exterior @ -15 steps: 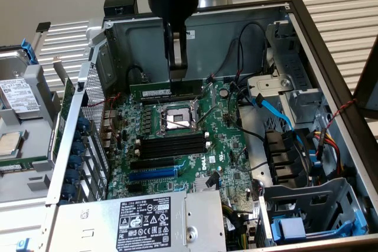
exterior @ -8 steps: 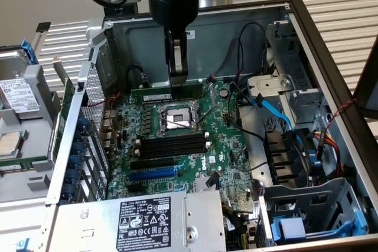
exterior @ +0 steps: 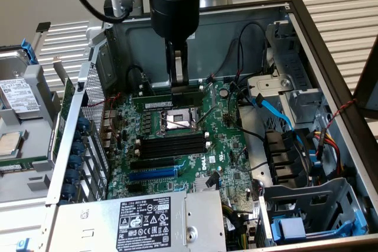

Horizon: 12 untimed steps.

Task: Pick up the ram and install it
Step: 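Insert the ram into the slot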

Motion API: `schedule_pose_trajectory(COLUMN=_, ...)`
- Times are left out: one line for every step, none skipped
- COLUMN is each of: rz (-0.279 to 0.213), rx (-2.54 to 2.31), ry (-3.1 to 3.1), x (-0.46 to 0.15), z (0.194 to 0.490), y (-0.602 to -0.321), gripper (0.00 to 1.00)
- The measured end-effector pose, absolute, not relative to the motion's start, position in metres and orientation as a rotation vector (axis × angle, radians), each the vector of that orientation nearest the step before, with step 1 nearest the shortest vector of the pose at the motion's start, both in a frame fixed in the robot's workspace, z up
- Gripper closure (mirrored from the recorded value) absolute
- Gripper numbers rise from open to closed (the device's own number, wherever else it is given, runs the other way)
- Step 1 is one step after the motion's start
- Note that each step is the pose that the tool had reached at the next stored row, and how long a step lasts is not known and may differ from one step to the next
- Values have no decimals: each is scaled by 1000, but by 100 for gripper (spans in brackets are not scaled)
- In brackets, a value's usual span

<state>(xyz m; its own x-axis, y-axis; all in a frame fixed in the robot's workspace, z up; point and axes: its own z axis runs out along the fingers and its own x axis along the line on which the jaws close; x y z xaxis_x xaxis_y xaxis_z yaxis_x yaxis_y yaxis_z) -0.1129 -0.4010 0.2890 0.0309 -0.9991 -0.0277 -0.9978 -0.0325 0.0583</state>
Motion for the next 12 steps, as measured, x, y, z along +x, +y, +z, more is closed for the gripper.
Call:
schedule_pose_trajectory(rz=-94, rx=2239, ry=-2169, x=-113, z=288, y=-401, gripper=87)
schedule_pose_trajectory(rz=-93, rx=2240, ry=-2170, x=-113, z=286, y=-402, gripper=87)
schedule_pose_trajectory(rz=-92, rx=2240, ry=-2170, x=-113, z=285, y=-402, gripper=87)
schedule_pose_trajectory(rz=-92, rx=2240, ry=-2170, x=-113, z=284, y=-403, gripper=87)
schedule_pose_trajectory(rz=-91, rx=2240, ry=-2170, x=-113, z=282, y=-403, gripper=87)
schedule_pose_trajectory(rz=-91, rx=2240, ry=-2170, x=-113, z=281, y=-404, gripper=87)
schedule_pose_trajectory(rz=-90, rx=2240, ry=-2170, x=-113, z=280, y=-404, gripper=87)
schedule_pose_trajectory(rz=-90, rx=2240, ry=-2170, x=-113, z=279, y=-405, gripper=87)
schedule_pose_trajectory(rz=-90, rx=2240, ry=-2170, x=-113, z=279, y=-406, gripper=87)
schedule_pose_trajectory(rz=-89, rx=2240, ry=-2170, x=-113, z=278, y=-406, gripper=87)
schedule_pose_trajectory(rz=-89, rx=2239, ry=-2170, x=-113, z=278, y=-406, gripper=87)
schedule_pose_trajectory(rz=-89, rx=2239, ry=-2170, x=-113, z=278, y=-406, gripper=87)
